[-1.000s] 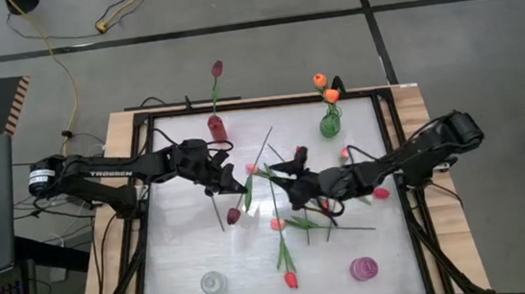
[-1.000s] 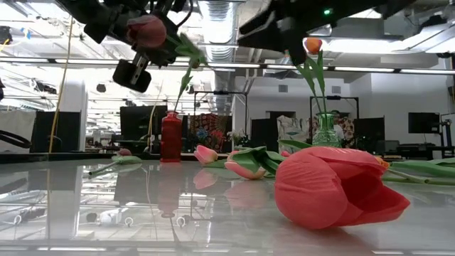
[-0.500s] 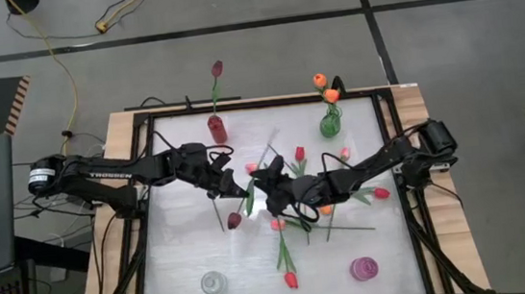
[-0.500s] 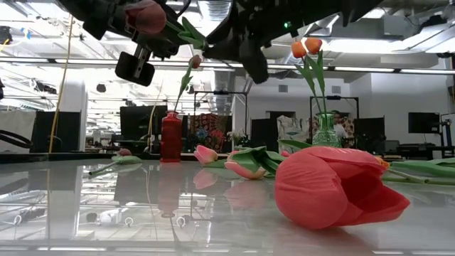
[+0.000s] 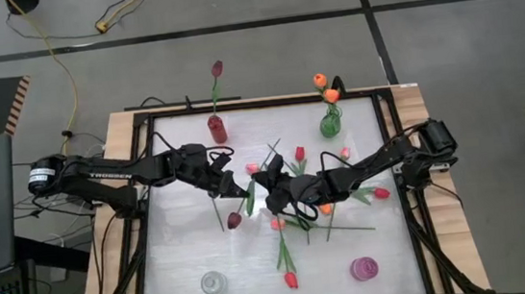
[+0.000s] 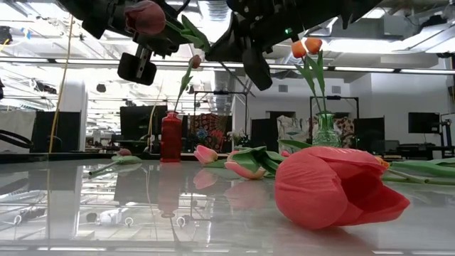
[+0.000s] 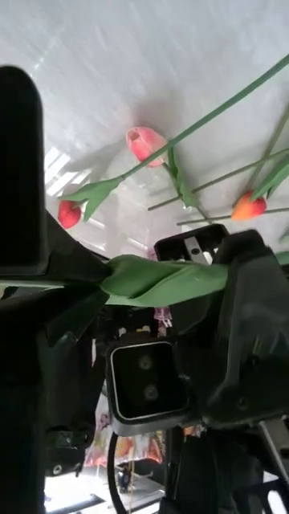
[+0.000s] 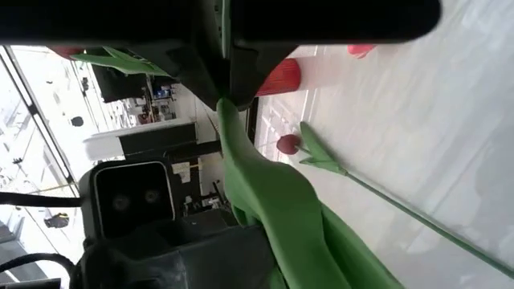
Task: Sort flowers into vase by color
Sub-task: Put the dark red flower into the red vase
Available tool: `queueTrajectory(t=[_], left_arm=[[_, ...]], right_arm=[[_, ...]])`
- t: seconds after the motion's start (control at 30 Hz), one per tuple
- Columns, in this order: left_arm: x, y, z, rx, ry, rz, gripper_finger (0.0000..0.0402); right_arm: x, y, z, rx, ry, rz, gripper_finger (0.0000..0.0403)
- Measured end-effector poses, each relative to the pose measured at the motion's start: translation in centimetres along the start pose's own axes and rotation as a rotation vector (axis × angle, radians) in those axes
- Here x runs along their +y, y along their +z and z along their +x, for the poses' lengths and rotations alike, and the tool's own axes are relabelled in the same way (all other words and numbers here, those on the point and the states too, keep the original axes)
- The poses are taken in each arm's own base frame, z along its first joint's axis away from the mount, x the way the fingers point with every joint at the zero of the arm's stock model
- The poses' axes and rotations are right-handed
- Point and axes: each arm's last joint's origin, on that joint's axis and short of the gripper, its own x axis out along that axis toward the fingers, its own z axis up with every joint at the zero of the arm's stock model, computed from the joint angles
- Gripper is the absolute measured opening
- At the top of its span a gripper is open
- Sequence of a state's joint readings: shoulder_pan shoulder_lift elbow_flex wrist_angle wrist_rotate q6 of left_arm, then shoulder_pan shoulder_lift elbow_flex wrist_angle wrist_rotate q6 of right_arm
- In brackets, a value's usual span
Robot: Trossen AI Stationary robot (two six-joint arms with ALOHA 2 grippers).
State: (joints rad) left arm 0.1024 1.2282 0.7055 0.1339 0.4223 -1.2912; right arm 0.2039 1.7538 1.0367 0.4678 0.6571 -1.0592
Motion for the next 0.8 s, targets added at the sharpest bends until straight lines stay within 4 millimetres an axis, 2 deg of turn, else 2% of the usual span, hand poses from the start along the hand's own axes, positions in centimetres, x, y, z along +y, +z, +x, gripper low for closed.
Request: queueTrajectory(t=[0.17,0.4,0.57,0.67,0.8], left_arm=[[0.0,0.0,0.0,-0.001,-0.001,0.087,0.0025],[-0.1,0.1,0.0,-0.009,-0.013,0.260,0.0101],[-0.6,1.2,-0.5,-0.054,-0.088,0.429,0.0148],[-0.8,2.0,-1.2,-0.053,-0.134,0.513,0.0162],[-0.6,3.2,-2.1,-0.101,-0.112,0.606,0.0164]], right_arm=[[0.0,0.0,0.0,-0.001,0.001,0.002,0.0027],[0.2,0.1,-0.1,0.001,0.015,-0.003,0.0036],[0.6,-0.3,-0.2,0.033,0.053,0.085,0.0028],[0.5,-0.3,-0.2,0.042,0.051,0.150,0.0031],[0.9,-0.5,-0.2,0.045,0.085,0.182,0.0032]])
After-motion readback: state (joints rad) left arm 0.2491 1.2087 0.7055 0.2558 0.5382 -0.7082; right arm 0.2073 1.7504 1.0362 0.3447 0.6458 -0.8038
